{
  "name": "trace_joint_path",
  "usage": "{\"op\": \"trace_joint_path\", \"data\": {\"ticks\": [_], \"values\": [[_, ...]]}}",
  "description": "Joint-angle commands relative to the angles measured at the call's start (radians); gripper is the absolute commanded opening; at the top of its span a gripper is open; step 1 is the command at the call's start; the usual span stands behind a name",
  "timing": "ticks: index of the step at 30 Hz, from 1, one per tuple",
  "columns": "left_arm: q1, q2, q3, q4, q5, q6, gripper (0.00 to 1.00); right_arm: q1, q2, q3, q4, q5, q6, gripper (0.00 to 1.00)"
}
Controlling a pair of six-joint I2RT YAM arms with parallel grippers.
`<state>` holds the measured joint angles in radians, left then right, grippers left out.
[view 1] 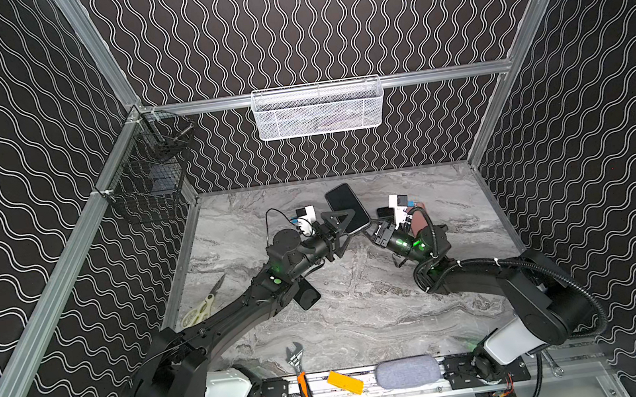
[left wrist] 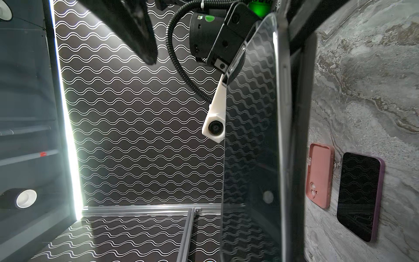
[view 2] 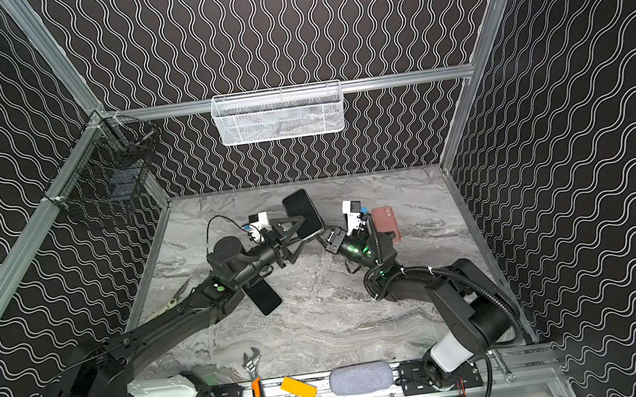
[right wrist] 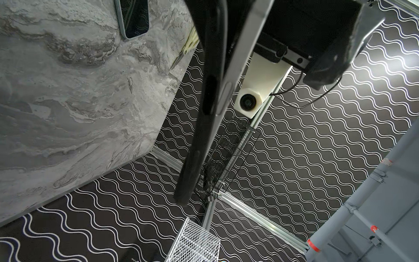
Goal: Take the phone out of the phone case
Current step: Remove the phone case from the phone.
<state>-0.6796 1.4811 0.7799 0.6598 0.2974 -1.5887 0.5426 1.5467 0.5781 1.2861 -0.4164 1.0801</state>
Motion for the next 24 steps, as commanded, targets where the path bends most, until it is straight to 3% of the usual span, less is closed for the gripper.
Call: {"op": "trace_joint_path", "data": {"ticks": [1, 7, 16, 24], "values": [[0.003, 0.008, 0.010, 0.040, -0.023, 0.046, 0.76, 0.006, -0.015, -0.006, 0.096, -0.009, -0.007, 0.00], [0.005, 0.023, 0.019, 0.050, -0.031, 0.093, 0.58, 0.020, -0.033, -0.019, 0.097, -0.001, -0.006, 0.00], [0.005, 0.043, 0.038, 0.062, -0.023, 0.130, 0.18, 0.033, -0.054, -0.030, 0.086, 0.010, -0.017, 0.00], [0.005, 0.030, 0.043, 0.070, -0.007, 0.109, 0.00, 0.037, -0.035, -0.043, 0.076, 0.033, -0.023, 0.00]]}}
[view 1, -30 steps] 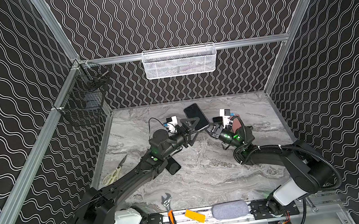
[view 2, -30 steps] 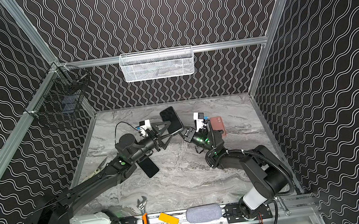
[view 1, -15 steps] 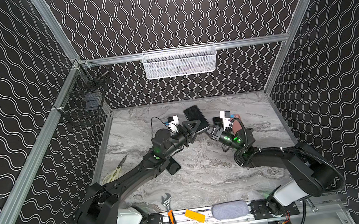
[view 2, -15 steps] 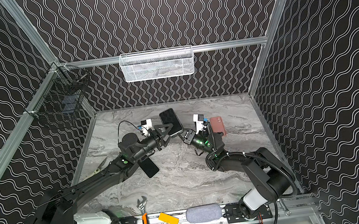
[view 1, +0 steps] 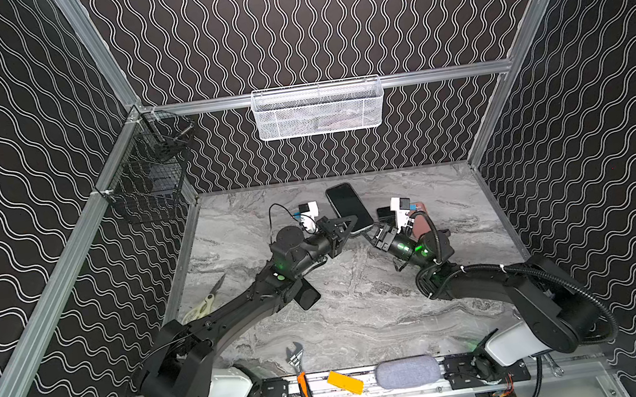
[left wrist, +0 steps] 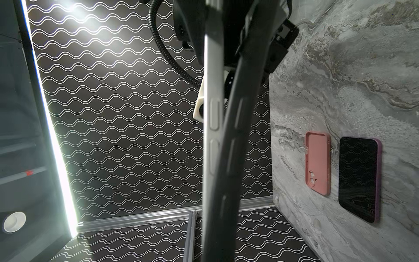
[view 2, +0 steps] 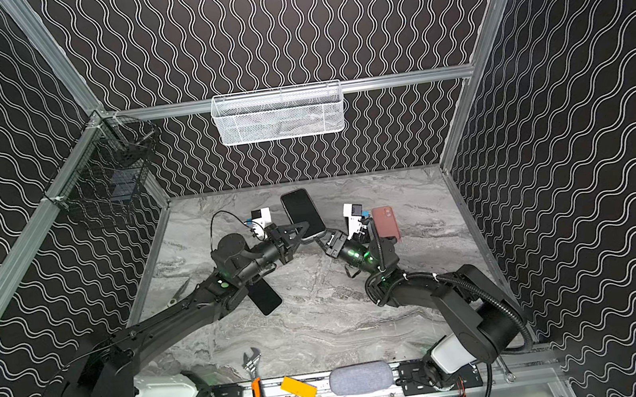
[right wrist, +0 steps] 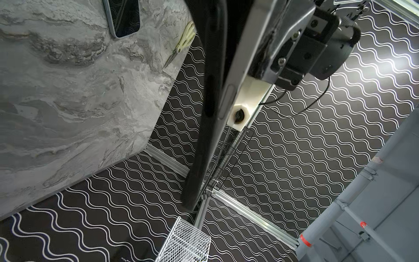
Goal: Take the phone out of the phone case
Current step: Remove the phone case from the phone, then place the phone case at the middle-right of the table.
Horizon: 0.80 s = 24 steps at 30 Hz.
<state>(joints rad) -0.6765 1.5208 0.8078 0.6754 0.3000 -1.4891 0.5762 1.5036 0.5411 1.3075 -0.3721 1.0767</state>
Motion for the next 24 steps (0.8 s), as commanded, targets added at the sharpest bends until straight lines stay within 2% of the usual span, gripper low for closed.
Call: {"op": "trace_joint_path", "data": {"ticks": [1, 12, 24], "values": [[0.002, -0.018, 0.017, 0.057, -0.003, -0.004, 0.00, 0.004, 0.015, -0.009, 0.053, -0.003, -0.022, 0.00], [0.000, -0.096, 0.089, 0.075, 0.063, -0.126, 0.00, 0.001, 0.055, -0.026, 0.000, 0.078, -0.099, 0.00], [0.003, -0.104, 0.094, 0.109, 0.086, -0.146, 0.00, -0.024, 0.032, -0.065, -0.036, 0.119, -0.126, 0.00]]}}
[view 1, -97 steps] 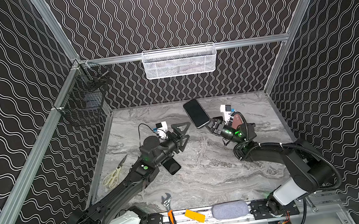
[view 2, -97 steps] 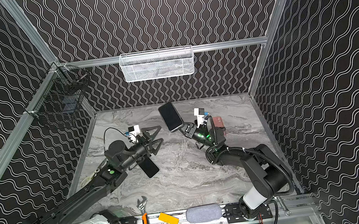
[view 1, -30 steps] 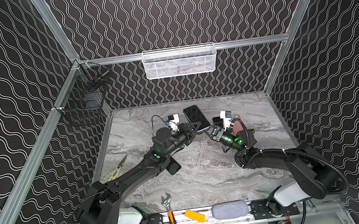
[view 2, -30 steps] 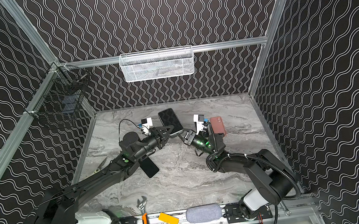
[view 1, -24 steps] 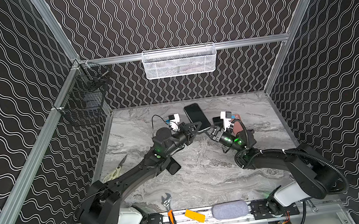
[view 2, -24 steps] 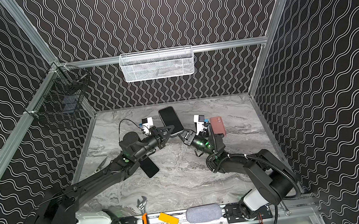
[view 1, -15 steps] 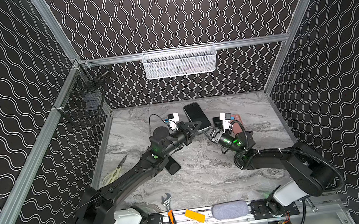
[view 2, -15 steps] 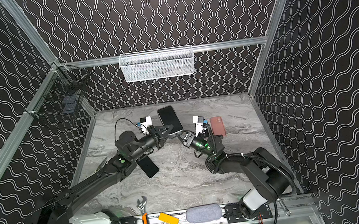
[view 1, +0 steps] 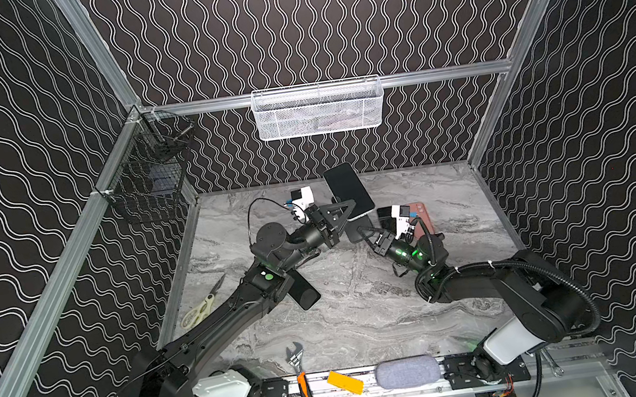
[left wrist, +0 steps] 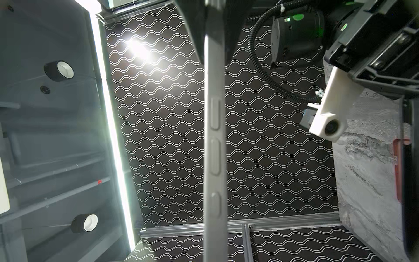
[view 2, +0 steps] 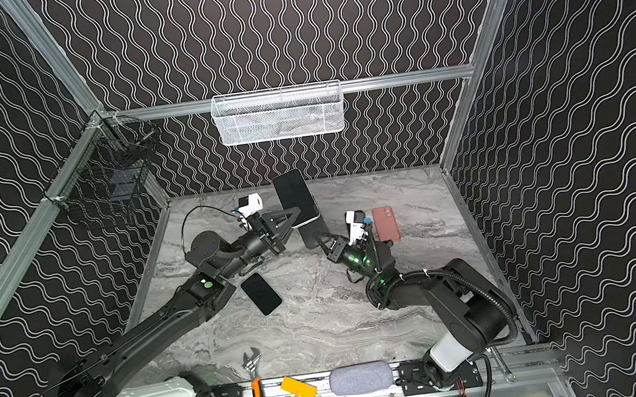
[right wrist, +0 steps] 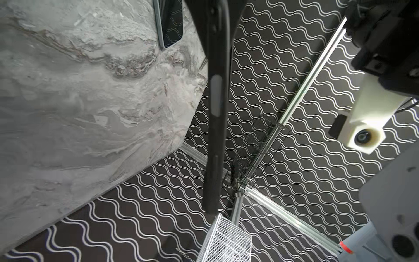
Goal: Take the phone out of the phone case
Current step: Place the phone case at the middle-right of the table.
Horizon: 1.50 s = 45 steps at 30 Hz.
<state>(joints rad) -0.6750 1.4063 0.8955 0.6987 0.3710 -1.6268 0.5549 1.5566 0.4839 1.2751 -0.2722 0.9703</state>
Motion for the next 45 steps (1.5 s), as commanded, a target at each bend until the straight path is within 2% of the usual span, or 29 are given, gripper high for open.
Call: {"op": "trace_joint_path", "data": {"ticks": [1, 11, 15, 24, 34, 45], "values": [[0.002, 0.018, 0.006, 0.090, 0.018, -0.007, 0.00, -0.005, -0.037, -0.014, -0.022, 0.021, -0.026, 0.00], [0.017, 0.069, 0.021, 0.116, 0.041, 0.051, 0.00, -0.067, -0.203, -0.083, -0.184, 0.018, -0.049, 0.00], [0.031, 0.084, 0.026, 0.116, 0.049, 0.088, 0.00, -0.113, -0.301, -0.122, -0.324, -0.006, -0.056, 0.00], [0.059, 0.127, 0.062, 0.115, 0.104, 0.169, 0.00, -0.378, -0.516, -0.193, -0.665, -0.157, -0.111, 0.00], [0.070, 0.152, 0.016, 0.115, 0.111, 0.205, 0.00, -0.662, -0.548, -0.225, -0.896, -0.400, -0.194, 0.01], [0.081, 0.169, -0.001, 0.115, 0.124, 0.220, 0.00, -0.737, -0.530, -0.273, -1.005, -0.410, -0.223, 0.02]]}}
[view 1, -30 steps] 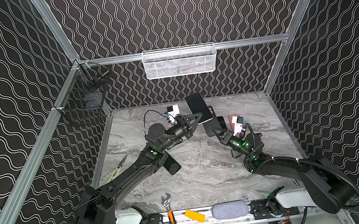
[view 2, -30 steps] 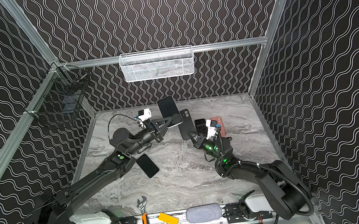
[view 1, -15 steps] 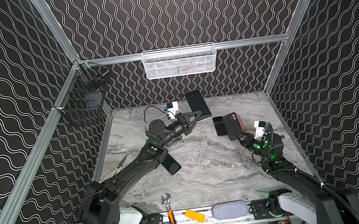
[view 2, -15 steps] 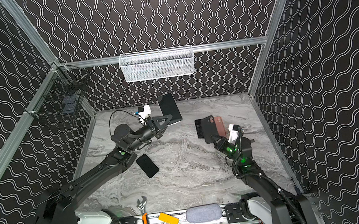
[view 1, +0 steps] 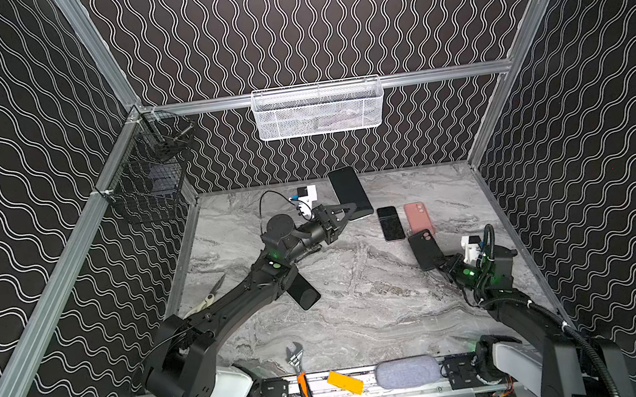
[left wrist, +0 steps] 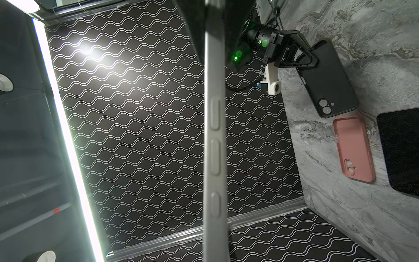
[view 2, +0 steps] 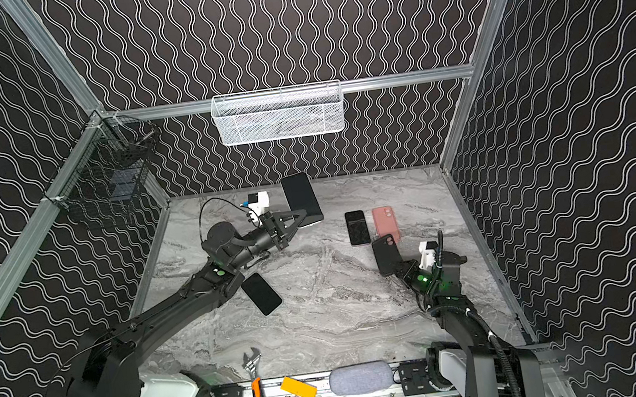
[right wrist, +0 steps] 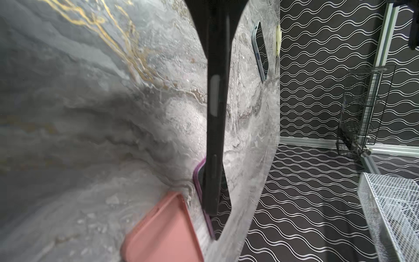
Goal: Take the phone out of the phone case
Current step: Place the phone case at the middle-right of the table.
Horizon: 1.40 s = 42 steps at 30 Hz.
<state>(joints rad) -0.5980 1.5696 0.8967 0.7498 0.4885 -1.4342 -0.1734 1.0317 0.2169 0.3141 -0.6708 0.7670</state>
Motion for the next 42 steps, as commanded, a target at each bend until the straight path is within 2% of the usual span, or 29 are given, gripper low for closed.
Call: {"op": "trace_joint_path", "data": {"ticks": [1, 14, 20, 24, 35, 42], "values": [[0.003, 0.007, -0.004, 0.064, 0.007, 0.029, 0.00, -0.012, -0.007, -0.010, -0.053, -0.007, -0.021, 0.03], [0.014, -0.002, -0.038, 0.063, 0.009, 0.038, 0.00, -0.053, -0.024, -0.047, -0.118, 0.087, -0.040, 0.04], [0.024, -0.011, -0.050, 0.063, 0.013, 0.040, 0.00, -0.066, -0.003, -0.054, -0.119, 0.115, -0.048, 0.11], [0.028, -0.013, -0.059, 0.063, 0.013, 0.042, 0.00, -0.077, -0.004, -0.054, -0.135, 0.141, -0.060, 0.21], [0.029, -0.024, -0.104, 0.063, -0.003, 0.062, 0.00, -0.087, -0.024, -0.001, -0.249, 0.241, -0.134, 0.68], [0.017, -0.040, -0.152, 0.058, -0.032, 0.087, 0.00, -0.098, -0.075, 0.086, -0.357, 0.356, -0.226, 0.76]]}}
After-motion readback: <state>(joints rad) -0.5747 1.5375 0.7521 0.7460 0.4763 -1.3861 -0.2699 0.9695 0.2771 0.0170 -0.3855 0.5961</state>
